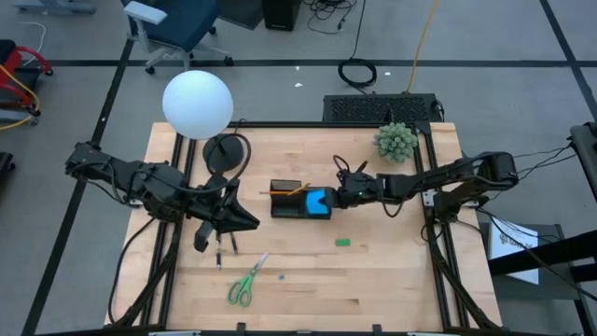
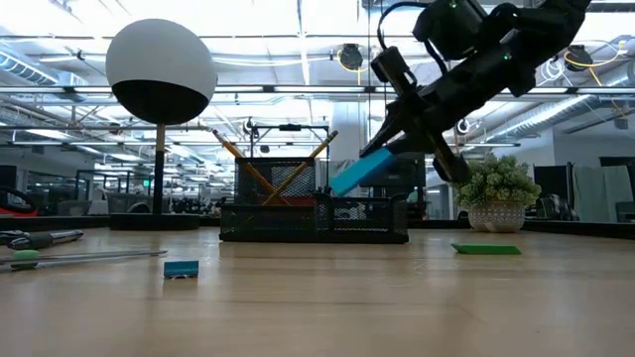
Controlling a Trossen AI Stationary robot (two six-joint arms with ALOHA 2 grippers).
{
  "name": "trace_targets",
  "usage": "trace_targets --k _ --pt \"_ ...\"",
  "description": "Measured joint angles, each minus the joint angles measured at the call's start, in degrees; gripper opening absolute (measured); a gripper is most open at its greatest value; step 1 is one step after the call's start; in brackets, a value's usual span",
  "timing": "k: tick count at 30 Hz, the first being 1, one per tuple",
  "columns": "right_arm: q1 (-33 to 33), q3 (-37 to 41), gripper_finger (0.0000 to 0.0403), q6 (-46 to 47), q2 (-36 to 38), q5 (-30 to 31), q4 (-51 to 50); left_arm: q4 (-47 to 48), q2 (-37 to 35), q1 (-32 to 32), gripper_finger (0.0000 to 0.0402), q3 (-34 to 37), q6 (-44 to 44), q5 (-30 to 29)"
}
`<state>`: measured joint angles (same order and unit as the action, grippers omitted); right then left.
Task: Pick and place office supplies into organizer
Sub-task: Put the blue sticky note into the desk organizer
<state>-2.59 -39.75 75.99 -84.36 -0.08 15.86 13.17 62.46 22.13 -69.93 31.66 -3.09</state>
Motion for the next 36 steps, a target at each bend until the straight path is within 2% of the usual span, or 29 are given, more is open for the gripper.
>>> trace_targets --k 17,36 --pt "-3.13 0.0 0.0004 -0.13 0.0 1.57 -1.86 0.07 0.0 0.0 0.0047 0.0 0.11 0.02" --pt "-0.66 0.02 0.0004 2.81 0.0 1.41 -0.26 0.07 0.0 0.0 0.0047 0.0 0.11 0.04"
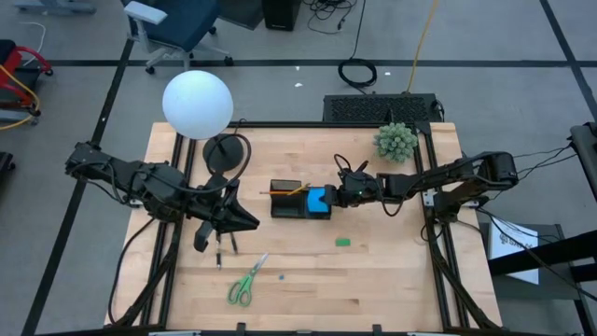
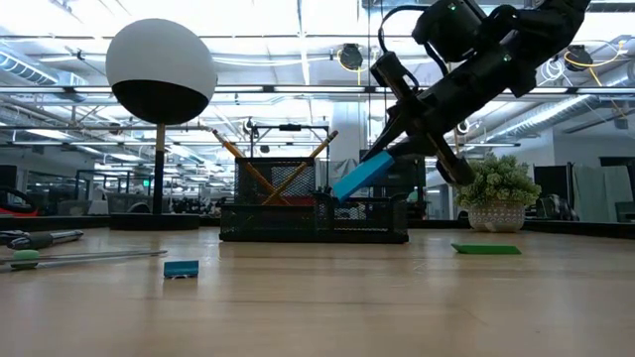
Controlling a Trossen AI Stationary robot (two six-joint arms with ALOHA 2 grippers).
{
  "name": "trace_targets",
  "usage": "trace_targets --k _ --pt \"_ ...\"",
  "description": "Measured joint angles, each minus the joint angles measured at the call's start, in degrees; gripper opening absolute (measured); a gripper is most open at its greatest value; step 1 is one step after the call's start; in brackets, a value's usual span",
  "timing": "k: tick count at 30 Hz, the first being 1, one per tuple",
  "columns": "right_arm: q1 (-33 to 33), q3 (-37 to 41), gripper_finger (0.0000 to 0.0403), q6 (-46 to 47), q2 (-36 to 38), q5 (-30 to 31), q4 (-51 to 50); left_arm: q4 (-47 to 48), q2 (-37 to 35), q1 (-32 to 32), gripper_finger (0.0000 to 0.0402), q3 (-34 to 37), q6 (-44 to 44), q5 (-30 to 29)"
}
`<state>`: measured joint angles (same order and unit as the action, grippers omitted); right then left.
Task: Pick and place office supplies into organizer
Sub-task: Put the blue sticky note into the desk organizer
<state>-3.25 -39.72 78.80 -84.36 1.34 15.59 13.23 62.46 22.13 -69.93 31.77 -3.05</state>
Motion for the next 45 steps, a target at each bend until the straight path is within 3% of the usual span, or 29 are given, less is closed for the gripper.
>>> trace_targets --k 16,45 --pt "-0.02 -3.72 0.0004 -1.48 -4.33 0.15 0.33 0.2 0.02 0.02 0.0047 0.0 -0.02 0.02" --pt "-0.28 -3.69 0.0008 -1.48 -4.42 1.8 -3.7 -0.02 0.02 0.02 0.0047 0.0 0.0 0.02"
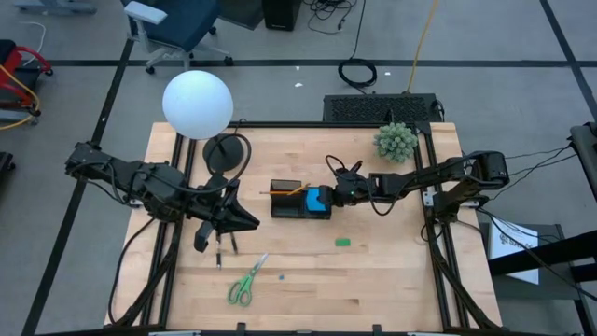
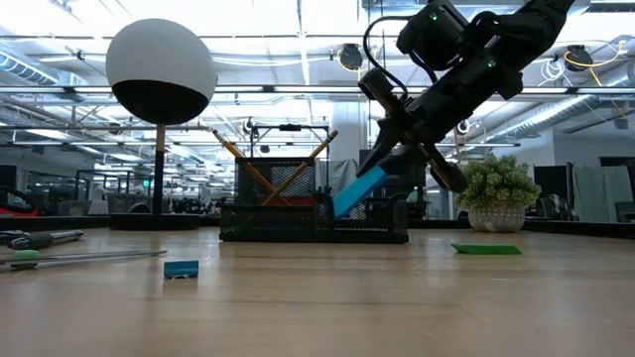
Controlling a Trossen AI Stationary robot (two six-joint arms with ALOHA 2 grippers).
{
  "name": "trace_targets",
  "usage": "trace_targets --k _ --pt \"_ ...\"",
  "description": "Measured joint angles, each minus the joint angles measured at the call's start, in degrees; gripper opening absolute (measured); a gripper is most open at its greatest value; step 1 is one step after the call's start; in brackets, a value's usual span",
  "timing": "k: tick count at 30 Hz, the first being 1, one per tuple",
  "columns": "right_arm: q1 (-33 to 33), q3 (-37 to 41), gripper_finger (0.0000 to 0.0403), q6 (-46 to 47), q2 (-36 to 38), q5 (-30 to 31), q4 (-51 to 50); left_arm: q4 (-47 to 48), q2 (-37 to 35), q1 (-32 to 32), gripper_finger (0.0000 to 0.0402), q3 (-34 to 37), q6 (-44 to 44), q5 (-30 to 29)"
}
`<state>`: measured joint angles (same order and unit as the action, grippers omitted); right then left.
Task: Pick and place office supplies into organizer
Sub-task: Put the blue sticky note into the desk organizer
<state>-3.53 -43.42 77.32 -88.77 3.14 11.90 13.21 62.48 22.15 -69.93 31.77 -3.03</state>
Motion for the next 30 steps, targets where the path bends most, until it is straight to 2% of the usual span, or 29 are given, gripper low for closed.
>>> trace_targets --k 13,30 --pt "0.0 0.0 0.0079 0.46 0.0 0.0 0.05 0.02 0.0 -0.02 0.0047 0.0 -0.01 -0.02" --pt "0.13 0.0 0.0132 4.52 0.0 -0.57 -2.4 0.02 0.0 0.0 0.0047 0.0 0.0 -0.02"
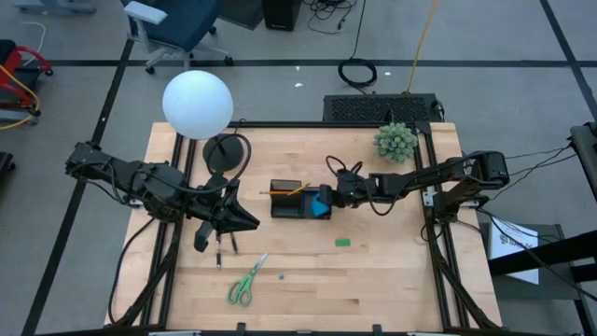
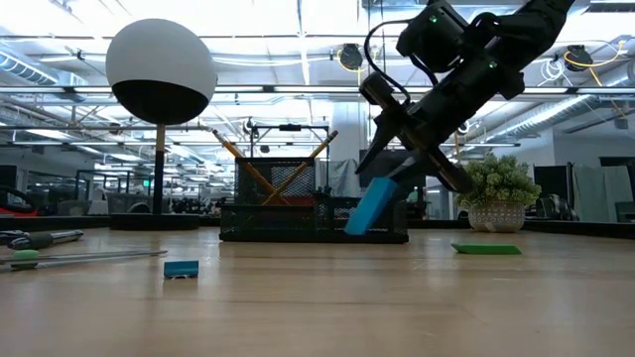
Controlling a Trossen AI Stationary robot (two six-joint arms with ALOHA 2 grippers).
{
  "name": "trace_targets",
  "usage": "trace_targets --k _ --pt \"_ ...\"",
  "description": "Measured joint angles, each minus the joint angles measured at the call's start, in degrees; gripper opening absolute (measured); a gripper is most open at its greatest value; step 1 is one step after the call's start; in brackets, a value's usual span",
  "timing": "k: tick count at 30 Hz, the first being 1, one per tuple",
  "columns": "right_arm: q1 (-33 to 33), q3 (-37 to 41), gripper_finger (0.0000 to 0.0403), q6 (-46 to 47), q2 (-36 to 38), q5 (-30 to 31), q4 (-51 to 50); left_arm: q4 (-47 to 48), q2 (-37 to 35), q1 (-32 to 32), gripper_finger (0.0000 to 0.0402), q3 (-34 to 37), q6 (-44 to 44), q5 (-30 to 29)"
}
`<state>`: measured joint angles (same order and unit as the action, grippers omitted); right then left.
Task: Pick and place office supplies into organizer
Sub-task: Put the blue sticky note into the desk organizer
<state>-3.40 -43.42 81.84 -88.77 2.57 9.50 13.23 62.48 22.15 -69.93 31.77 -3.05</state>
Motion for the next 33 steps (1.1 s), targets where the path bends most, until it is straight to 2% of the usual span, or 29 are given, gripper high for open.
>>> trace_targets --k 8,17,26,33 --pt "-0.41 0.04 0.014 -0.25 -0.11 0.37 -0.91 0.0 0.0 -0.01 0.0047 0.0 0.0 -0.02" --pt "-0.66 0.04 0.014 0.53 -5.53 0.17 7.04 -0.02 0.0 0.0 0.0047 0.0 -0.02 -0.02" --pt "-0.24 0.02 0.014 -0.63 -5.77 0.24 6.86 0.02 0.0 -0.01 0.0047 0.0 -0.02 -0.02" --pt "-0.26 -0.08 0.0179 -2.32 -4.88 -2.76 5.37 0.05 0.0 0.0 0.0047 0.0 0.0 0.0"
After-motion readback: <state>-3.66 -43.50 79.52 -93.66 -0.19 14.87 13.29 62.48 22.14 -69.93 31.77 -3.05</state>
